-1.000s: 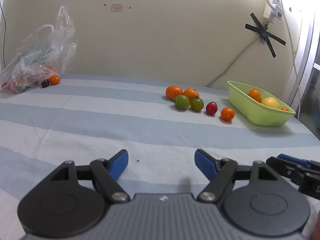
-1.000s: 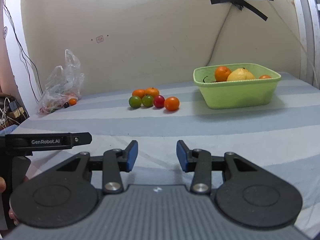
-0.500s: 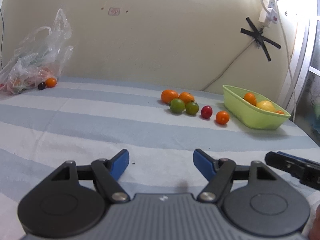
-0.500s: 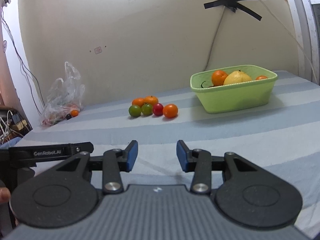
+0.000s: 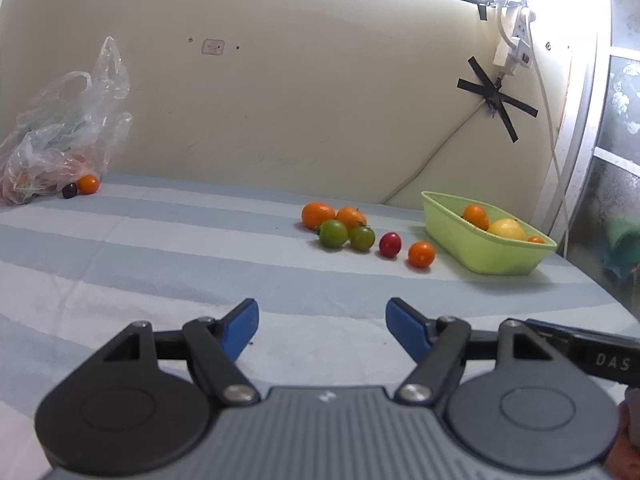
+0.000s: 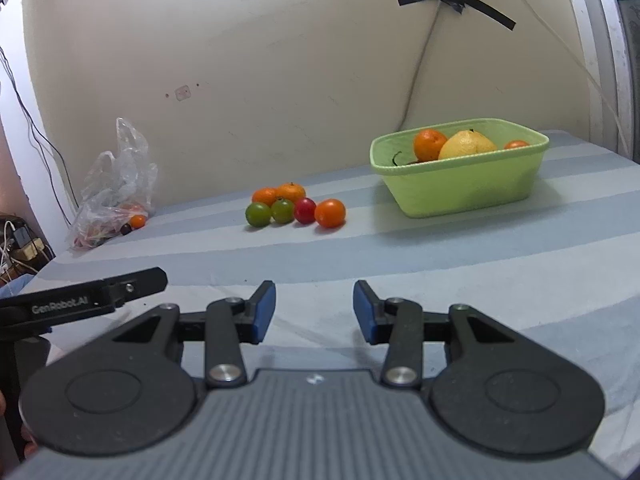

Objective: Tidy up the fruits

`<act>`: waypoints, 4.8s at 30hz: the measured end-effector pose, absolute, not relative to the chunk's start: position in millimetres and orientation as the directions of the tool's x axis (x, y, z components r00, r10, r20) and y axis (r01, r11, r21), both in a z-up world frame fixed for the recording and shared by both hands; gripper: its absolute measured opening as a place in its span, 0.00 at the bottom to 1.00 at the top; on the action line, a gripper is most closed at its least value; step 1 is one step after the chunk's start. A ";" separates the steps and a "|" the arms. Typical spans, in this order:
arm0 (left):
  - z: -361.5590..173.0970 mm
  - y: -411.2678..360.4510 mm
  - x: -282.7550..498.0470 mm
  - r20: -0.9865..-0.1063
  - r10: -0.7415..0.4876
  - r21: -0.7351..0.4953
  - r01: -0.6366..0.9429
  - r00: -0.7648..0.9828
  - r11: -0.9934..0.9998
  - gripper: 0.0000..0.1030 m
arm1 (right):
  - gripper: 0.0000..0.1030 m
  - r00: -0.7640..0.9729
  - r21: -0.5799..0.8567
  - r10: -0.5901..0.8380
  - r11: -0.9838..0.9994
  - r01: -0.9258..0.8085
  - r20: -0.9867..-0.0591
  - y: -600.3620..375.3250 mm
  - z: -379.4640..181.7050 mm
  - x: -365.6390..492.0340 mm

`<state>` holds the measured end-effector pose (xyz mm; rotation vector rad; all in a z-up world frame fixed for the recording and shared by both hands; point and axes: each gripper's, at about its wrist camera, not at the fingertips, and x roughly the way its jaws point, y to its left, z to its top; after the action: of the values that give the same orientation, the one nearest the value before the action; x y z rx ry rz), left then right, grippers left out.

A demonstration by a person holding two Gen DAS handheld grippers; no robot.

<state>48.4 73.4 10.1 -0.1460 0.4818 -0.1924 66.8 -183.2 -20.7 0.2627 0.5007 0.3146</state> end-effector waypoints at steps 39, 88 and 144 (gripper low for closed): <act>5.6 63.6 55.3 -0.521 -0.342 -0.220 0.264 0.782 0.939 0.74 | 0.45 0.798 0.314 0.359 0.923 -0.224 -0.484 -181.8 -23.4 71.9; 26.9 88.0 204.5 -0.529 -0.486 -0.328 0.360 0.696 0.873 0.66 | 0.47 0.728 -0.075 0.453 0.821 -0.565 -0.515 -126.8 16.9 187.5; 71.9 -18.9 233.2 -0.458 -0.658 -0.424 0.503 0.598 0.753 0.43 | 0.28 0.904 0.021 0.244 0.967 -0.253 -0.351 -258.4 16.1 164.5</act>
<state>233.2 -18.9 71.9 -0.2629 0.6359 -0.6821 164.5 -258.4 16.1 -0.0253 0.3590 0.2567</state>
